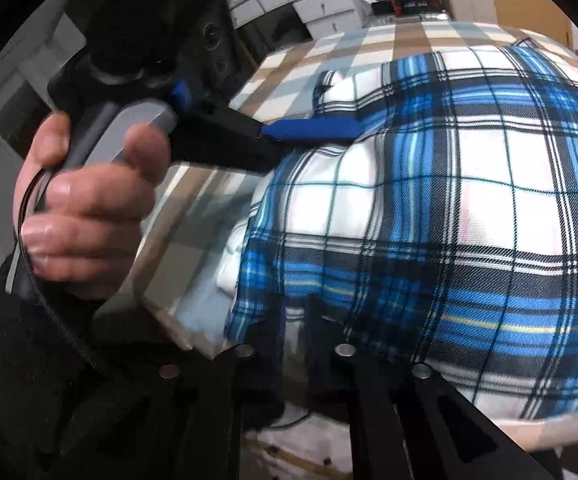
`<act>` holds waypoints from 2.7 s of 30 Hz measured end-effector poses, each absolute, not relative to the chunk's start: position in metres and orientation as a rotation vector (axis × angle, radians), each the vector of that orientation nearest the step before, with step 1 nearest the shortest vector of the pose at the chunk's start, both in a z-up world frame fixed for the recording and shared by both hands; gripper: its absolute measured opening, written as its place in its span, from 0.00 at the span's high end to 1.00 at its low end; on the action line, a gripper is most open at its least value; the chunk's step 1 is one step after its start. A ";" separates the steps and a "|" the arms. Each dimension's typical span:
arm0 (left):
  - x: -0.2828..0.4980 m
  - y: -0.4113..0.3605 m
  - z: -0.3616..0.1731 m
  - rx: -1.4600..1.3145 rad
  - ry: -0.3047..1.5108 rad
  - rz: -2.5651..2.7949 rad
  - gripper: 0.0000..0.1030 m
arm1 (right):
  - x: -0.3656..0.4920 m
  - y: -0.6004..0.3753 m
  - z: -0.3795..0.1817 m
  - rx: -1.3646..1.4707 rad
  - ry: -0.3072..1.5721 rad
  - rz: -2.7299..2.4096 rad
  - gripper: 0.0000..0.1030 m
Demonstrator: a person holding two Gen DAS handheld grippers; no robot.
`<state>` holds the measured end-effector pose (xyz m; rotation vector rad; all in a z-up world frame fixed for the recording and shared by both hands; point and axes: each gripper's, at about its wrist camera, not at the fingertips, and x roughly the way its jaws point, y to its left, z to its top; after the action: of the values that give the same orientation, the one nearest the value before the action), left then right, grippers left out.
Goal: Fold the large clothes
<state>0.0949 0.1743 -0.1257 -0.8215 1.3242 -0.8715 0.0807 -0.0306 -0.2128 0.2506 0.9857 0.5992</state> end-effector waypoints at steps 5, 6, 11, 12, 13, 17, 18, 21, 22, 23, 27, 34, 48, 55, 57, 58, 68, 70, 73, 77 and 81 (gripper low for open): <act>0.095 0.172 -0.122 -0.794 1.325 -0.862 0.18 | 0.080 -0.052 -0.200 0.339 1.015 0.604 0.89; 0.093 0.172 -0.119 -0.772 1.316 -0.849 0.18 | 0.077 -0.063 -0.190 0.335 0.976 0.583 0.89; 0.088 0.165 -0.114 -0.690 1.285 -0.797 0.18 | 0.092 -0.118 -0.138 0.318 0.859 0.402 0.80; 0.090 0.164 -0.116 -0.695 1.287 -0.790 0.18 | 0.104 -0.124 -0.132 0.307 0.858 0.379 0.80; 0.091 0.164 -0.117 -0.711 1.290 -0.784 0.18 | 0.122 -0.128 -0.127 0.300 0.861 0.370 0.80; 0.095 0.173 -0.125 -0.799 1.301 -0.798 0.18 | 0.189 -0.115 -0.132 0.238 0.958 0.311 0.80; 0.096 0.174 -0.127 -0.805 1.302 -0.808 0.18 | 0.205 -0.106 -0.140 0.212 1.003 0.293 0.81; 0.096 0.173 -0.126 -0.777 1.301 -0.827 0.18 | 0.216 -0.114 -0.182 0.150 1.189 0.283 0.85; 0.096 0.173 -0.126 -0.766 1.301 -0.825 0.18 | 0.216 -0.114 -0.187 0.141 1.175 0.291 0.85; 0.096 0.173 -0.125 -0.760 1.301 -0.825 0.18 | 0.218 -0.116 -0.186 0.145 1.166 0.297 0.85; 0.096 0.173 -0.123 -0.757 1.310 -0.817 0.18 | 0.199 -0.143 -0.167 0.272 1.110 0.342 0.83; 0.083 0.170 -0.110 -0.631 1.256 -0.746 0.18 | 0.143 -0.170 -0.139 0.279 1.044 0.407 0.73; 0.070 0.170 -0.096 -0.534 1.220 -0.651 0.18 | 0.109 -0.165 -0.169 0.348 1.052 0.416 0.64; 0.054 0.223 -0.087 -0.517 1.207 -0.442 0.16 | 0.104 -0.222 -0.148 0.404 0.940 0.418 0.00; 0.058 0.222 -0.103 -0.513 1.291 -0.469 0.16 | 0.114 -0.225 -0.159 0.429 0.976 0.432 0.00; 0.059 0.219 -0.108 -0.501 1.326 -0.459 0.16 | 0.119 -0.226 -0.165 0.439 1.002 0.437 0.00; 0.074 0.168 -0.138 -0.451 1.490 -0.598 0.16 | 0.146 -0.223 -0.209 0.555 1.100 0.621 0.03; 0.078 0.161 -0.142 -0.430 1.528 -0.578 0.15 | 0.149 -0.226 -0.210 0.613 1.109 0.663 0.07; 0.085 0.154 -0.142 -0.458 1.545 -0.595 0.16 | 0.151 -0.221 -0.211 0.581 1.143 0.687 0.37; 0.086 0.141 -0.141 -0.394 1.549 -0.628 0.36 | 0.142 -0.213 -0.202 0.511 1.129 0.670 0.44; 0.087 0.132 -0.138 -0.351 1.540 -0.626 0.51 | 0.131 -0.214 -0.188 0.555 1.076 0.720 0.60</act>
<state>0.0873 0.1319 -0.1379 -0.3511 1.5397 -0.6262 0.1312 -0.2135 -0.1882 0.5550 1.0756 0.7198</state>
